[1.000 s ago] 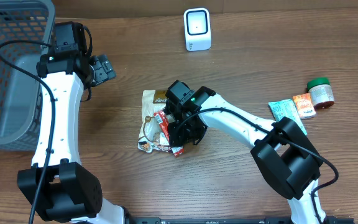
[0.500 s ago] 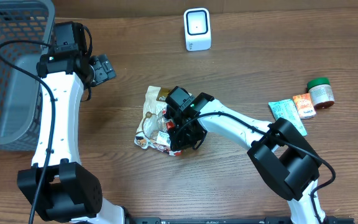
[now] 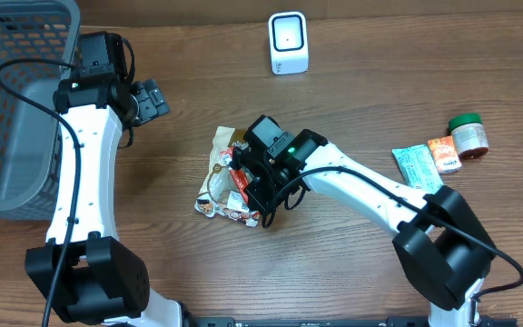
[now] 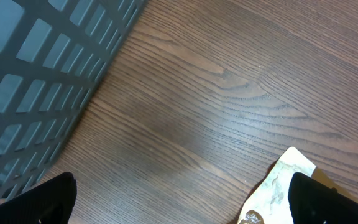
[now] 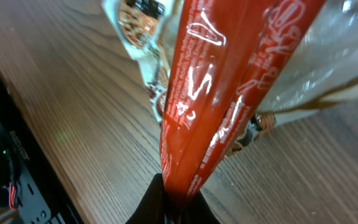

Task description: Scan the item barcode

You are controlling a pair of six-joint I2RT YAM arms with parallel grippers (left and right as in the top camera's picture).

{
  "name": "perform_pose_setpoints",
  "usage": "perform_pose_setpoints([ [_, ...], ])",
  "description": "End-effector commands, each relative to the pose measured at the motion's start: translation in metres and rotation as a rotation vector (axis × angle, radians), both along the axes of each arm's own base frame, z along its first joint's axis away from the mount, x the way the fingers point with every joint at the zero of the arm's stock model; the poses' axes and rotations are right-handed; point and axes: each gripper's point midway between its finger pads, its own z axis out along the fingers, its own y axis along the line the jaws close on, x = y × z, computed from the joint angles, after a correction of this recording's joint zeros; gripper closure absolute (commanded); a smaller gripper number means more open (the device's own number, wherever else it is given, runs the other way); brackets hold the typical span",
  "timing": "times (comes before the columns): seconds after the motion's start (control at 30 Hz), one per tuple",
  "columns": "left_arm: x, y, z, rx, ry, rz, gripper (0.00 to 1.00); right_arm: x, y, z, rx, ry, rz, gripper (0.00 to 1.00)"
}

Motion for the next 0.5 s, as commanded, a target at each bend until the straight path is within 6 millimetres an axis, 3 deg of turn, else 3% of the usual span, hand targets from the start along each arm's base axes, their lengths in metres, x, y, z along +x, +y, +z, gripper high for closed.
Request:
perform_pose_setpoints([
  [0.0, 0.002, 0.003, 0.006, 0.021, -0.012, -0.006, 0.0, 0.006, 0.002, 0.018, 0.046, -0.06, 0.058, 0.96],
  [0.17, 0.002, 0.003, 0.006, 0.021, -0.012, -0.006, 0.0, -0.004, -0.008, 0.014, 0.002, -0.014, 0.056, 0.96],
  [0.47, 0.002, 0.003, 0.006, 0.021, -0.012, -0.006, 0.0, -0.003, -0.007, 0.016, 0.014, -0.003, 0.044, 0.96],
])
